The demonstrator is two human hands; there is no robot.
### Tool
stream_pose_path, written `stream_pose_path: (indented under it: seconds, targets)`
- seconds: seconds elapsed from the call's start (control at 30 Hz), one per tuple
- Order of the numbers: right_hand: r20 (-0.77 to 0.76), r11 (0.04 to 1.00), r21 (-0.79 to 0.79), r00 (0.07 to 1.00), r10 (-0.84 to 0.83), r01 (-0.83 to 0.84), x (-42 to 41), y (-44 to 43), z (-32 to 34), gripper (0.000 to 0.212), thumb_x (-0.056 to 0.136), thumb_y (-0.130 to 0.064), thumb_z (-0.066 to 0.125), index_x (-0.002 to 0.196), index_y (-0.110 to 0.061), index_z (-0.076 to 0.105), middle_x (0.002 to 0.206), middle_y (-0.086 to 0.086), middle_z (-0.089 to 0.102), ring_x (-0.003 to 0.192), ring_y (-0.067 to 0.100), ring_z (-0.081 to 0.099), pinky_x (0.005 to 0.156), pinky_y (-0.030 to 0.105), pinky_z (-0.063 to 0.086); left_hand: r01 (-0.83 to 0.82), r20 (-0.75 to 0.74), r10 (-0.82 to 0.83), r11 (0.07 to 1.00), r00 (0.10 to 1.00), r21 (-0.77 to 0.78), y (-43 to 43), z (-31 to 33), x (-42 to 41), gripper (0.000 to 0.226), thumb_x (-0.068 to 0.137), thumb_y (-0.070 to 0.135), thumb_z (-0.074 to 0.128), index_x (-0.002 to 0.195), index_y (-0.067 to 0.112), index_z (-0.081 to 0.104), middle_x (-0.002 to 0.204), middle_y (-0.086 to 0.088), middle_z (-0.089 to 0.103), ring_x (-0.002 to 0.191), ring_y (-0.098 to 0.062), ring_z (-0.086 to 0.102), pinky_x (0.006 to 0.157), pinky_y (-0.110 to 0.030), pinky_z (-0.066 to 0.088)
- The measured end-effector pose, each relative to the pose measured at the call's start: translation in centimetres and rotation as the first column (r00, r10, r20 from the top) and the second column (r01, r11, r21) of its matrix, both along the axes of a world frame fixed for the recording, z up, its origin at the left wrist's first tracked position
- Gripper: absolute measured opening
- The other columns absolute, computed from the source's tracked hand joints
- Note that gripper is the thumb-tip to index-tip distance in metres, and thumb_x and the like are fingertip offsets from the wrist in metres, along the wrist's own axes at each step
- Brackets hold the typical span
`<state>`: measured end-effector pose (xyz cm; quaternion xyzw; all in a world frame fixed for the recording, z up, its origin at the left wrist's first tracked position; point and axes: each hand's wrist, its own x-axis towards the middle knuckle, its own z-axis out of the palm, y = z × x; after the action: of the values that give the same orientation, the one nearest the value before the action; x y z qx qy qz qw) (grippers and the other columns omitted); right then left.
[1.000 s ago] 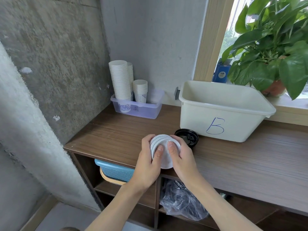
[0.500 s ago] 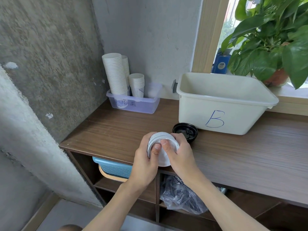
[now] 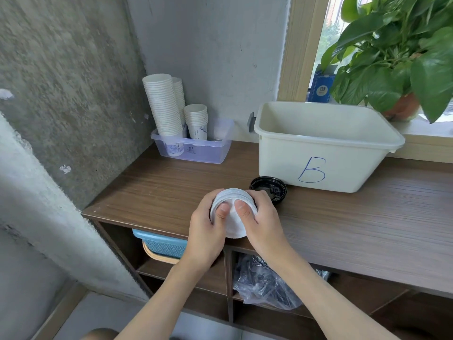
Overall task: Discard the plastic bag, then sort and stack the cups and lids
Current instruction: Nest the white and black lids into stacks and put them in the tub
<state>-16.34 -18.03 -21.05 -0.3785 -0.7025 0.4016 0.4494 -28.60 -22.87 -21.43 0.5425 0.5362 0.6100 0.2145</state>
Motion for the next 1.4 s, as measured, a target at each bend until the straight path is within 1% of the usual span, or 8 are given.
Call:
stream_pose_path:
  seconds: [0.13, 0.43, 0.67, 0.8, 1.0, 1.2, 1.3, 1.4]
  targets:
    - [0.006, 0.987, -0.019, 0.987, 0.158, -0.158, 0.1, -0.4, 0.5, 0.021, 0.096, -0.035, 0.05, 0.114, -0.026, 0.055, 0.106, -0.011, 0.065, 0.099, 0.001, 0.059, 0.082, 0.012, 0.043, -0.108, 0.139, 0.111, 0.994, 0.984, -0.026, 0.1, -0.2, -0.1, 0.033, 0.092, 0.039, 0.051, 0.115, 0.017, 0.061, 0.105, 0.009, 0.069, 0.097, 0.001, 0.064, 0.08, -0.01, 0.046]
    - [0.012, 0.994, -0.021, 0.994, 0.111, -0.111, 0.0, -0.2, 0.2, 0.024, 0.093, -0.035, 0.056, 0.109, -0.018, 0.054, 0.096, -0.005, 0.063, 0.088, 0.006, 0.059, 0.074, 0.014, 0.045, -0.095, 0.071, 0.101, 0.992, 0.992, -0.087, 0.3, -0.1, -0.2, 0.019, 0.101, 0.017, 0.049, 0.108, 0.032, 0.058, 0.102, 0.012, 0.067, 0.095, 0.005, 0.062, 0.078, -0.007, 0.044]
    - [-0.003, 0.997, -0.004, 0.997, 0.082, -0.082, -0.1, 0.1, 0.2, 0.025, 0.088, -0.039, 0.054, 0.096, -0.016, 0.055, 0.083, -0.006, 0.062, 0.073, 0.003, 0.055, 0.064, 0.012, 0.041, -0.103, 0.023, 0.105, 0.993, 0.994, -0.05, 0.0, 0.1, 0.3, 0.023, 0.092, 0.043, 0.047, 0.102, 0.024, 0.055, 0.093, 0.008, 0.064, 0.084, 0.004, 0.059, 0.072, -0.01, 0.044]
    - [-0.012, 0.999, 0.011, 0.999, 0.046, -0.046, 0.1, 0.3, 0.1, 0.028, 0.088, -0.041, 0.054, 0.098, -0.015, 0.055, 0.084, -0.006, 0.061, 0.075, 0.004, 0.056, 0.066, 0.012, 0.042, -0.026, -0.049, 0.021, 0.995, 0.999, -0.099, -0.1, 0.3, -0.2, 0.067, 0.083, 0.077, 0.04, 0.115, 0.02, 0.054, 0.102, 0.028, 0.063, 0.096, 0.004, 0.061, 0.077, -0.008, 0.044]
    - [0.002, 0.999, -0.027, 0.999, 0.044, -0.044, 0.3, 0.2, 0.3, 0.033, 0.087, -0.045, 0.052, 0.101, -0.015, 0.056, 0.088, -0.007, 0.063, 0.078, 0.0, 0.057, 0.066, 0.009, 0.041, 0.074, -0.001, -0.075, 0.982, 0.997, -0.173, 0.1, 0.5, -1.0, 0.058, 0.083, 0.056, 0.056, 0.125, 0.017, 0.057, 0.114, 0.008, 0.068, 0.109, -0.005, 0.063, 0.087, -0.017, 0.049]
    - [0.067, 0.971, -0.135, 0.976, 0.205, -0.195, 2.0, 0.1, 2.6, 0.028, 0.092, -0.041, 0.053, 0.116, -0.026, 0.056, 0.108, -0.013, 0.064, 0.097, -0.002, 0.059, 0.081, 0.011, 0.045, 0.061, 0.037, -0.055, 0.982, 0.998, -0.18, 0.5, 1.9, -1.6, 0.05, 0.076, 0.053, 0.066, 0.112, 0.017, 0.064, 0.1, 0.001, 0.072, 0.093, -0.009, 0.068, 0.077, -0.021, 0.051]
    - [0.08, 0.993, -0.039, 0.99, 0.113, -0.11, 4.2, 0.7, 4.8, 0.027, 0.09, -0.033, 0.06, 0.116, -0.025, 0.057, 0.109, -0.009, 0.063, 0.096, 0.003, 0.057, 0.085, 0.02, 0.048, 0.042, -0.049, -0.05, 0.989, 0.998, -0.144, 1.5, 3.9, -1.9, 0.046, 0.077, 0.041, 0.066, 0.113, 0.014, 0.062, 0.1, 0.004, 0.07, 0.09, -0.004, 0.065, 0.076, -0.015, 0.049]
    - [0.16, 0.952, 0.29, 0.975, -0.154, 0.103, 7.1, 2.6, 7.2, 0.027, 0.088, -0.035, 0.062, 0.111, -0.022, 0.058, 0.105, -0.008, 0.061, 0.097, 0.003, 0.051, 0.087, 0.018, 0.039, 0.124, -0.21, -0.148, 0.984, 0.966, -0.124, 2.9, 6.5, -1.7, 0.055, 0.075, 0.05, 0.065, 0.117, 0.016, 0.059, 0.103, 0.008, 0.068, 0.093, 0.001, 0.063, 0.079, -0.012, 0.047]
